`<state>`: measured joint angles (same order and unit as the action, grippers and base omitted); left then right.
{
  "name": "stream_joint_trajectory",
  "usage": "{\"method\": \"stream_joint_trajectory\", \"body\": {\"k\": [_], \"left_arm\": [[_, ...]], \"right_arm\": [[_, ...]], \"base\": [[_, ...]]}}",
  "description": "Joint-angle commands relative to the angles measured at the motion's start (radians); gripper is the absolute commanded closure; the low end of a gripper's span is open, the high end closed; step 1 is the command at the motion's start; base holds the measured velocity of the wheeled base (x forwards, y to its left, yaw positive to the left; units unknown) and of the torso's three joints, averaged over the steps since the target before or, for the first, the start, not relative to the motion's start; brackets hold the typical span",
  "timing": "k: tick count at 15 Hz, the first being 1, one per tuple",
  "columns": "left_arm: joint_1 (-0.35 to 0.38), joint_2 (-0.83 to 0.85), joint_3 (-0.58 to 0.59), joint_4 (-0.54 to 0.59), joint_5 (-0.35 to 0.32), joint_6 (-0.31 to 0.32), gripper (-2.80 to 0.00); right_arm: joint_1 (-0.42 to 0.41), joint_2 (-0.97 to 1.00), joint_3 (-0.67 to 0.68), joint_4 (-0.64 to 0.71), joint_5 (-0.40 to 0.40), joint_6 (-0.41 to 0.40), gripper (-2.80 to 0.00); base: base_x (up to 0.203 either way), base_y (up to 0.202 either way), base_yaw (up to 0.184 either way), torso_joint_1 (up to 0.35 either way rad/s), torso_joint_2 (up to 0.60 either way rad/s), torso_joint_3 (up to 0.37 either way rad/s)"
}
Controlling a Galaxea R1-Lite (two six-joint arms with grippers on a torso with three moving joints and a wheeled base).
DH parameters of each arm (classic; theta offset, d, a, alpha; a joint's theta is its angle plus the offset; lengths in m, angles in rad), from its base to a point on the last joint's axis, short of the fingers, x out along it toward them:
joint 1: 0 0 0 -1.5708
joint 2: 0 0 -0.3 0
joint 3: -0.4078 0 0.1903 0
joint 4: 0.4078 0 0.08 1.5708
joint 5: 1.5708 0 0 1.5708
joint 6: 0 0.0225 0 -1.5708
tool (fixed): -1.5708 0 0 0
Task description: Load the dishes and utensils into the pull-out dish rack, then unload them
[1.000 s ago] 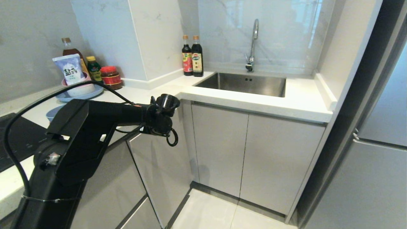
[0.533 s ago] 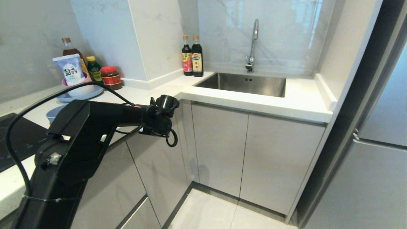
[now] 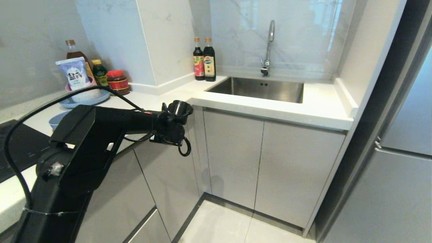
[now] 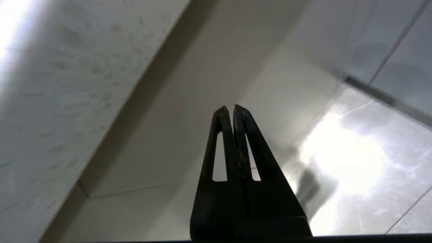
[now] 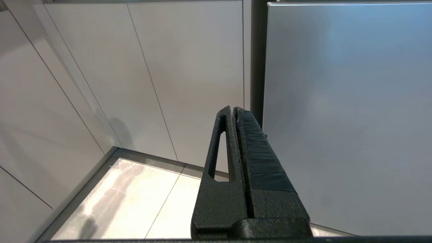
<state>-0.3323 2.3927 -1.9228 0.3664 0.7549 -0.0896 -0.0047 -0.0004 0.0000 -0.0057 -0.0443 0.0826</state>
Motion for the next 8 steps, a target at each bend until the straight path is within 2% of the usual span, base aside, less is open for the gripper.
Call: {"method": "stream_joint_trajectory", "body": {"k": [1,8], "left_arm": [[-0.018,-0.095,0.027,0.006,-0.022,-0.009,0.0],[-0.042,-0.522,0.145,0.069,-0.31,-0.054,0.0]], "right_arm": [[0.0,-0.004,0.0,0.0,0.0,0.0,0.0],[0.0,-0.004,0.0,0.0,0.0,0.0,0.0]], "base": [[0.0,0.0,0.0,0.0,0.0,0.0],[0.0,0.0,0.0,0.0,0.0,0.0]]}}
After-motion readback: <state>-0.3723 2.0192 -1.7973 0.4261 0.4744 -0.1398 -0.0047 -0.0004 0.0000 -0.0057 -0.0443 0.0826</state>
